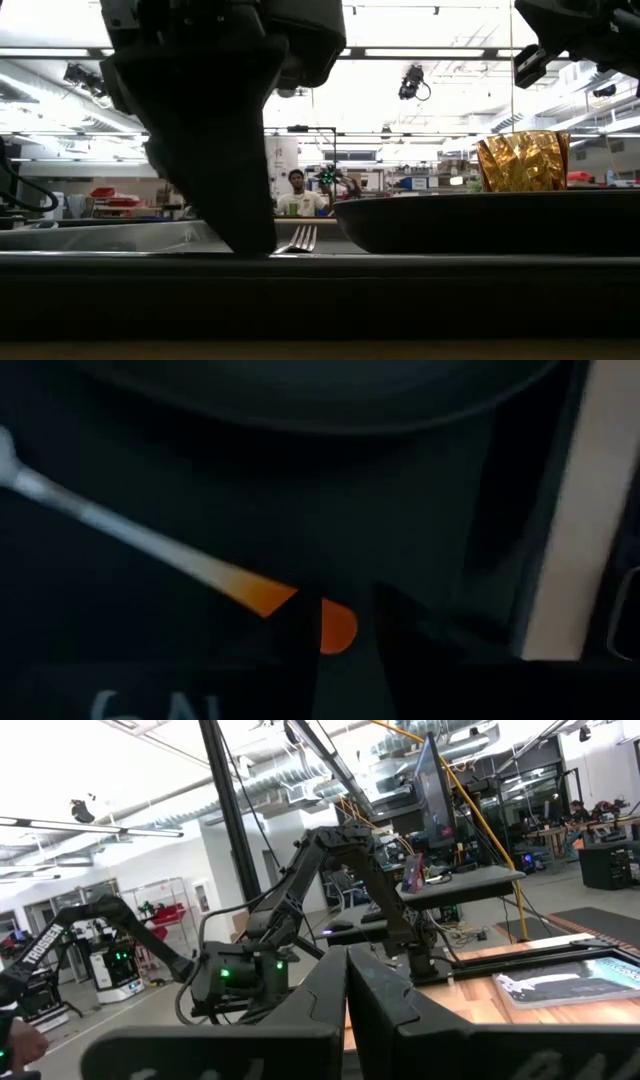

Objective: Pick and place plate/cup/fork/spoon on tray
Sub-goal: Put the fork on the serving tray, then put the spoon on the serving tray

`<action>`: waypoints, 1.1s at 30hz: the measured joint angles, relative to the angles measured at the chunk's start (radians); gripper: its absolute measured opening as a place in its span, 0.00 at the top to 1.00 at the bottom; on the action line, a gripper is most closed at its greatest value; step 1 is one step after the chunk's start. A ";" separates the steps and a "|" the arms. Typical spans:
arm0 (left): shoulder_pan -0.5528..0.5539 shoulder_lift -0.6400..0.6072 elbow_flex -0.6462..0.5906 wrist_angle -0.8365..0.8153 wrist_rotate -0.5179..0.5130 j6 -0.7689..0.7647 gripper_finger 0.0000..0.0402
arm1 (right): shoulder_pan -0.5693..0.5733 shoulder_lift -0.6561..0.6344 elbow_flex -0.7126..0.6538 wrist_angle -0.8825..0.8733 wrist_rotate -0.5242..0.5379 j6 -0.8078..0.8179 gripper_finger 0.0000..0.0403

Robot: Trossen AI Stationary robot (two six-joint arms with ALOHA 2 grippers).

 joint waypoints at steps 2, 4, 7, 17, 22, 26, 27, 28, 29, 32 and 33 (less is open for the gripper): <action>0.006 -0.001 0.000 0.010 0.000 -0.005 0.75 | 0.000 0.000 0.000 0.000 0.000 0.000 0.95; 0.015 -0.013 0.000 -0.002 0.004 -0.051 0.76 | 0.000 0.000 0.000 0.000 0.000 -0.001 0.95; 0.031 -0.061 0.000 -0.045 0.030 -0.136 0.78 | 0.000 0.000 0.000 0.000 0.000 -0.003 0.95; -0.002 -0.214 0.000 -0.427 -0.055 -0.370 0.90 | 0.000 0.000 0.000 -0.009 0.000 -0.001 0.95; -0.052 -0.239 0.001 -0.641 -0.163 -0.536 0.98 | 0.000 0.000 0.000 -0.012 0.000 -0.007 0.95; -0.077 -0.240 0.000 -0.738 -0.171 -0.622 0.98 | 0.000 0.000 0.000 -0.011 0.000 -0.008 0.95; -0.080 -0.240 0.000 -0.762 -0.175 -0.644 0.98 | 0.000 0.000 0.000 -0.012 0.000 -0.008 0.95; -0.083 -0.240 0.000 -0.785 -0.177 -0.663 0.98 | 0.000 0.000 0.000 -0.012 0.000 -0.007 0.95; -0.086 -0.240 0.000 -0.805 -0.179 -0.678 0.98 | 0.000 0.000 0.000 -0.012 0.000 -0.008 0.95; -0.098 -0.240 0.000 -0.856 -0.179 -0.723 0.99 | 0.000 0.000 0.000 -0.012 0.000 -0.008 0.95; -0.102 -0.240 0.000 -0.868 -0.179 -0.736 0.99 | 0.000 0.000 0.000 -0.012 0.000 -0.008 0.95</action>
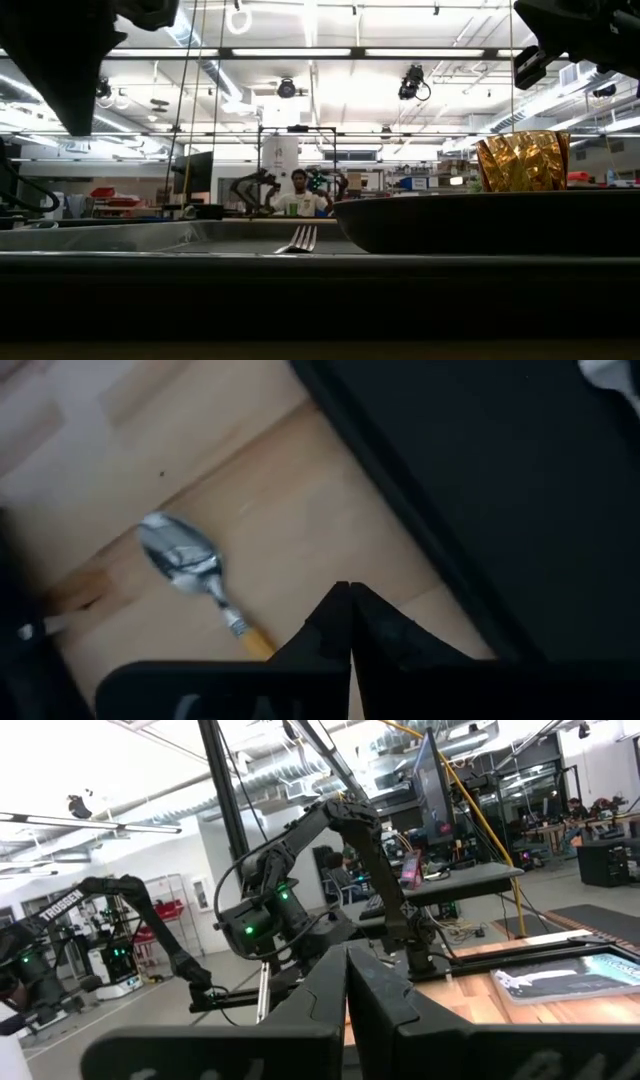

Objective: Pick and place plate/cup/fork/spoon on tray
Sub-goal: Put the spoon on the serving tray

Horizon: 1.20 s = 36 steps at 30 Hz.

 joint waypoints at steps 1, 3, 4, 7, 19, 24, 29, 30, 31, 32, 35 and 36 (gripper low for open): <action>-0.005 0.000 0.000 -0.009 0.000 -0.013 0.99 | 0.000 0.000 0.000 0.000 0.000 0.000 0.95; -0.015 0.000 0.000 -0.035 0.000 -0.038 0.99 | 0.000 0.000 0.000 0.000 0.000 0.000 0.95; -0.020 0.000 0.000 -0.049 0.001 -0.050 0.99 | 0.000 0.000 0.000 0.000 0.000 0.000 0.95; -0.039 0.000 0.000 -0.097 0.003 -0.094 0.99 | 0.000 0.000 0.000 0.000 0.000 -0.008 0.95; -0.133 -0.100 -0.266 0.011 0.146 -0.397 0.99 | 0.000 0.000 0.000 0.000 0.000 -0.031 0.95; -0.166 -0.207 -0.420 0.187 0.178 -0.568 0.98 | 0.000 0.000 0.000 0.000 0.000 -0.045 0.95; -0.149 -0.258 -0.497 0.316 0.211 -0.597 0.94 | 0.000 0.000 0.000 -0.001 0.000 -0.039 0.95; -0.142 -0.257 -0.507 0.343 0.191 -0.588 0.91 | 0.000 0.000 0.000 -0.001 0.000 -0.038 0.95; -0.135 -0.257 -0.515 0.368 0.176 -0.579 0.89 | 0.000 0.000 0.000 -0.001 0.000 -0.038 0.95; -0.130 -0.257 -0.523 0.394 0.163 -0.566 0.86 | 0.000 0.000 0.000 -0.001 0.000 -0.038 0.95; -0.116 -0.257 -0.542 0.423 0.157 -0.555 0.78 | 0.000 0.000 0.000 0.000 0.000 -0.038 0.95; -0.115 -0.257 -0.542 0.416 0.159 -0.554 0.74 | 0.000 0.000 0.000 -0.001 0.000 -0.038 0.95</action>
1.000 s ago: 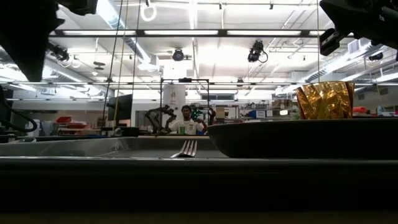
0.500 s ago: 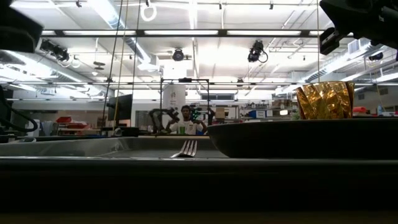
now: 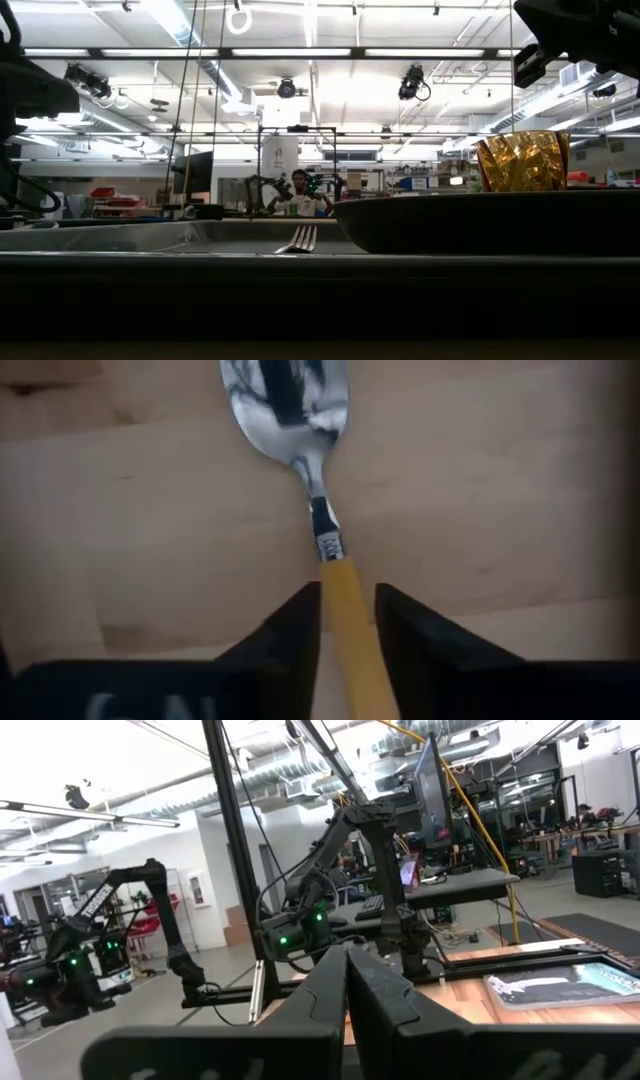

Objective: Pick and place plate/cup/fork/spoon on tray
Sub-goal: Put the spoon on the serving tray

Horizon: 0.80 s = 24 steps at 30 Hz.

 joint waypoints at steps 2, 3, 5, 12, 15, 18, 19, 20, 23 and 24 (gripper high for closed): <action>0.001 0.000 0.000 -0.007 0.019 0.001 0.69 | 0.000 0.000 0.000 0.000 0.000 0.000 0.95; 0.001 0.000 0.000 -0.011 0.027 0.001 0.66 | 0.000 0.000 0.000 0.000 0.000 0.000 0.95; 0.001 0.000 0.000 -0.013 0.035 0.004 0.60 | 0.000 0.000 0.000 0.001 0.000 0.000 0.95; 0.002 0.008 0.000 -0.009 0.037 0.006 0.51 | 0.000 0.000 0.000 0.000 0.000 0.001 0.95; 0.006 0.033 0.000 0.004 0.040 0.008 0.52 | 0.000 0.000 0.000 0.001 0.000 0.001 0.95; 0.015 0.065 0.000 0.025 0.049 0.019 0.54 | 0.000 0.000 0.000 0.001 0.000 0.001 0.95; 0.018 0.069 0.000 0.027 0.053 0.020 0.55 | 0.000 0.000 0.000 0.002 0.000 0.001 0.95; 0.021 0.071 0.000 0.029 0.055 0.020 0.56 | 0.000 0.000 0.000 0.002 0.000 0.001 0.95; 0.025 0.074 0.000 0.031 0.056 0.017 0.58 | 0.000 0.000 0.000 0.005 0.000 0.001 0.95; 0.029 0.074 0.001 0.031 0.063 0.016 0.59 | 0.000 0.000 0.000 0.005 0.000 0.002 0.95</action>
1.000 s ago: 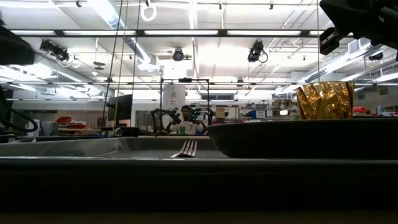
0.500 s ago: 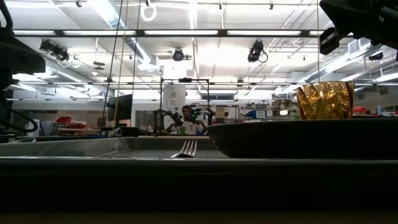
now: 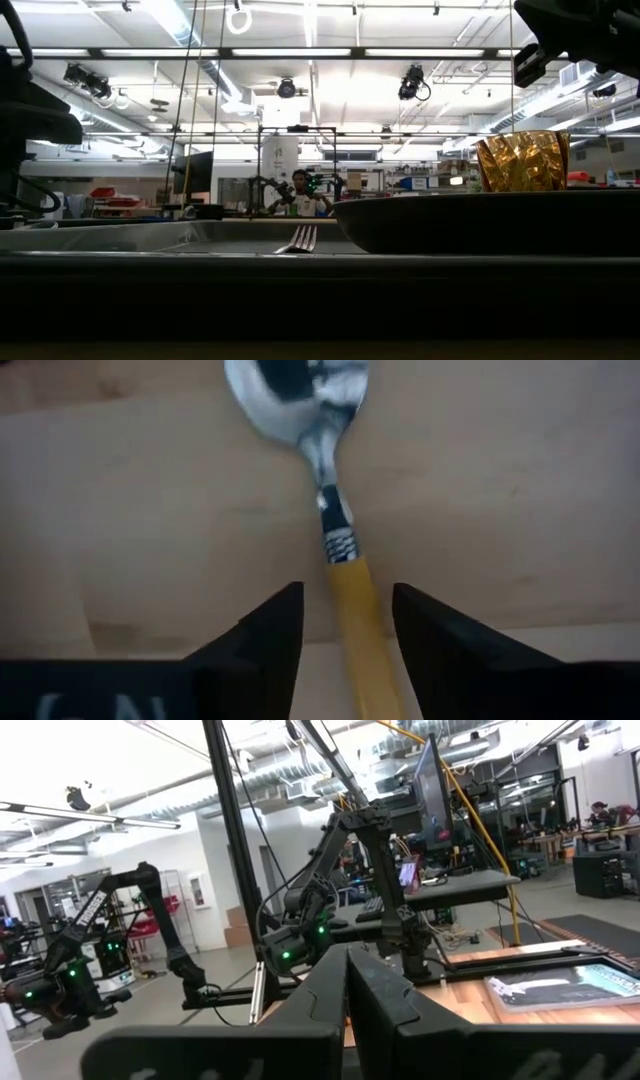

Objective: Pick and place plate/cup/fork/spoon on tray
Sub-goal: Put the spoon on the serving tray

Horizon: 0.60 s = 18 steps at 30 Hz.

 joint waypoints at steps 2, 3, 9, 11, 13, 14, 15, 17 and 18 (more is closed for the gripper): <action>0.006 0.000 0.000 0.002 0.023 -0.007 0.61 | 0.000 0.000 0.000 0.000 0.000 0.003 0.95; 0.009 0.000 0.000 0.005 0.031 -0.014 0.62 | 0.000 0.000 0.000 0.000 0.000 0.003 0.95; 0.028 0.021 0.002 0.033 0.067 -0.017 0.69 | 0.000 0.000 0.000 0.000 0.000 0.003 0.95; 0.034 0.033 0.004 0.040 0.068 0.000 0.71 | 0.000 0.000 0.000 -0.001 0.000 0.003 0.95; 0.039 0.039 0.004 0.045 0.075 0.006 0.73 | 0.000 0.000 0.000 0.000 0.000 0.003 0.95; 0.040 0.040 0.004 0.046 0.077 0.006 0.75 | 0.000 0.000 0.000 0.000 0.000 0.003 0.95; 0.044 0.040 0.004 0.045 0.077 0.006 0.76 | 0.000 0.000 0.000 0.000 0.000 0.002 0.95; 0.047 0.041 0.004 0.049 0.078 0.007 0.78 | 0.000 0.000 0.000 0.001 0.000 0.002 0.95; 0.049 0.041 0.003 0.048 0.079 0.007 0.79 | 0.000 0.000 0.000 0.001 0.000 0.002 0.95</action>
